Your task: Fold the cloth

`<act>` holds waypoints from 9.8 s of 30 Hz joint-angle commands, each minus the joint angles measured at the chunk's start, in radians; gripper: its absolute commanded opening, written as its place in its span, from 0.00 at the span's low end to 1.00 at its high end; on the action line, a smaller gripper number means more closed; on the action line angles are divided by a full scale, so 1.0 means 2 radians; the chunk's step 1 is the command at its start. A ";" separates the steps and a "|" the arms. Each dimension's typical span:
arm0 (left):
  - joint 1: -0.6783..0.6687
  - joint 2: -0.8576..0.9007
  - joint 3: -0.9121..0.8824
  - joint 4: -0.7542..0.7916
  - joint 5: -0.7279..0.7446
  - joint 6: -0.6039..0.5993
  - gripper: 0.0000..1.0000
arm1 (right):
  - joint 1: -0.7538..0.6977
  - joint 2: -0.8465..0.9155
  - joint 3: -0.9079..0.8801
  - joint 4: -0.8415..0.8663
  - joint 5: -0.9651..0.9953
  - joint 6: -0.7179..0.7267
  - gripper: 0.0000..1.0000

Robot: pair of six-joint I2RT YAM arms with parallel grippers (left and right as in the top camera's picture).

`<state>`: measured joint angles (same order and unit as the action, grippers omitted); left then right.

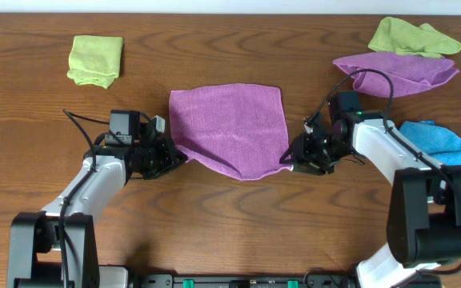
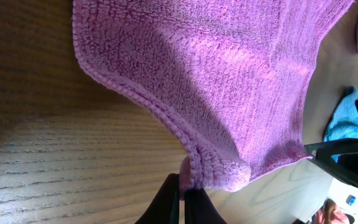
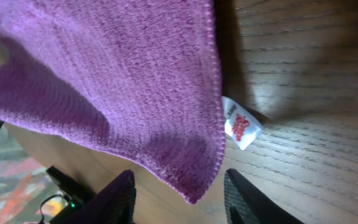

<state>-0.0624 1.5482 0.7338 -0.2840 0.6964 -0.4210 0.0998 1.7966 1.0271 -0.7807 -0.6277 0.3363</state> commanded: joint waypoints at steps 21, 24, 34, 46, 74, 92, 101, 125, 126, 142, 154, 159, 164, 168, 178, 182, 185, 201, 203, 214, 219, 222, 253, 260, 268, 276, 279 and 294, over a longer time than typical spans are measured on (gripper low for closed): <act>0.002 -0.030 0.019 -0.032 0.004 0.000 0.06 | 0.005 0.019 0.012 -0.021 -0.040 0.020 0.01; 0.002 -0.072 0.033 -0.076 -0.016 0.003 0.05 | 0.006 0.006 0.028 -0.051 -0.040 0.010 0.02; 0.002 -0.200 0.037 -0.215 -0.065 -0.018 0.05 | 0.027 -0.080 0.033 -0.148 -0.024 0.008 0.02; 0.002 -0.176 0.037 -0.155 -0.166 -0.065 0.06 | 0.028 -0.080 0.033 0.007 -0.011 0.017 0.02; 0.042 0.057 0.089 0.094 -0.079 -0.071 0.06 | 0.029 0.013 0.054 0.269 -0.029 0.088 0.01; 0.040 0.073 0.155 -0.105 -0.076 -0.036 0.06 | 0.025 0.047 0.078 0.159 -0.121 0.086 0.02; 0.040 0.058 0.155 -0.118 -0.143 -0.025 0.05 | 0.020 0.047 0.078 0.119 -0.085 0.076 0.01; 0.035 0.099 0.156 -0.045 -0.116 -0.015 0.06 | 0.021 0.047 0.079 0.196 -0.030 0.081 0.02; 0.035 0.099 0.156 -0.058 -0.117 -0.011 0.06 | 0.021 0.047 0.079 0.183 -0.030 0.074 0.02; 0.041 0.092 0.253 -0.070 -0.055 0.047 0.06 | -0.025 0.046 0.176 0.160 -0.080 0.005 0.01; -0.038 0.157 0.255 -0.122 -0.244 0.049 0.06 | 0.082 0.067 0.195 0.089 0.189 -0.040 0.01; -0.038 0.179 0.255 -0.124 -0.234 0.049 0.05 | 0.081 0.084 0.195 0.089 0.188 -0.040 0.01; -0.038 0.198 0.255 -0.124 -0.234 0.046 0.06 | 0.081 0.089 0.196 0.091 0.176 -0.040 0.12; -0.038 0.211 0.255 -0.123 -0.230 0.042 0.06 | 0.067 0.089 0.201 0.087 0.137 -0.055 0.65; -0.038 0.210 0.255 -0.120 -0.218 0.042 0.05 | -0.040 0.118 0.183 0.058 -0.074 -0.121 0.87; -0.038 0.210 0.255 -0.120 -0.216 0.040 0.06 | -0.029 0.144 0.183 0.057 -0.083 -0.124 0.87; -0.038 0.210 0.255 -0.120 -0.205 0.040 0.06 | -0.020 0.162 0.183 0.057 -0.086 -0.124 0.88; -0.038 0.210 0.255 -0.120 -0.204 0.040 0.06 | 0.024 0.215 0.183 0.059 -0.111 -0.126 0.64; -0.038 0.210 0.255 -0.121 -0.204 0.040 0.06 | 0.022 0.215 0.183 0.061 -0.107 -0.126 0.42; -0.008 0.156 0.310 -0.158 -0.196 0.042 0.06 | -0.019 0.207 0.280 -0.013 -0.058 -0.101 0.01; 0.025 0.081 0.335 -0.204 -0.196 0.042 0.06 | -0.035 0.203 0.410 -0.190 0.151 -0.099 0.01; 0.042 0.049 0.335 -0.229 -0.196 0.040 0.06 | -0.028 0.203 0.471 -0.252 0.261 -0.071 0.01; 0.048 0.023 0.335 -0.279 -0.191 0.038 0.06 | 0.197 0.269 0.492 -0.208 0.316 -0.060 0.01; 0.048 0.023 0.335 -0.279 -0.191 0.038 0.06 | 0.200 0.269 0.558 -0.246 0.315 -0.060 0.01; 0.048 0.023 0.335 -0.281 -0.191 0.038 0.05 | 0.224 0.272 0.559 -0.239 0.310 -0.060 0.01; 0.037 0.025 0.228 -0.192 -0.133 -0.001 0.06 | 0.221 0.273 0.559 -0.233 0.307 -0.062 0.01; 0.027 0.026 0.163 -0.116 -0.112 -0.056 0.06 | 0.218 0.273 0.559 -0.233 0.302 -0.062 0.01; -0.043 0.110 0.079 0.115 -0.050 -0.166 0.06 | 0.220 0.273 0.559 -0.233 0.256 -0.064 0.01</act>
<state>-0.1368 1.7382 0.8928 -0.0689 0.5571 -0.6983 0.5419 2.3329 2.1326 -1.2434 -0.1001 0.2020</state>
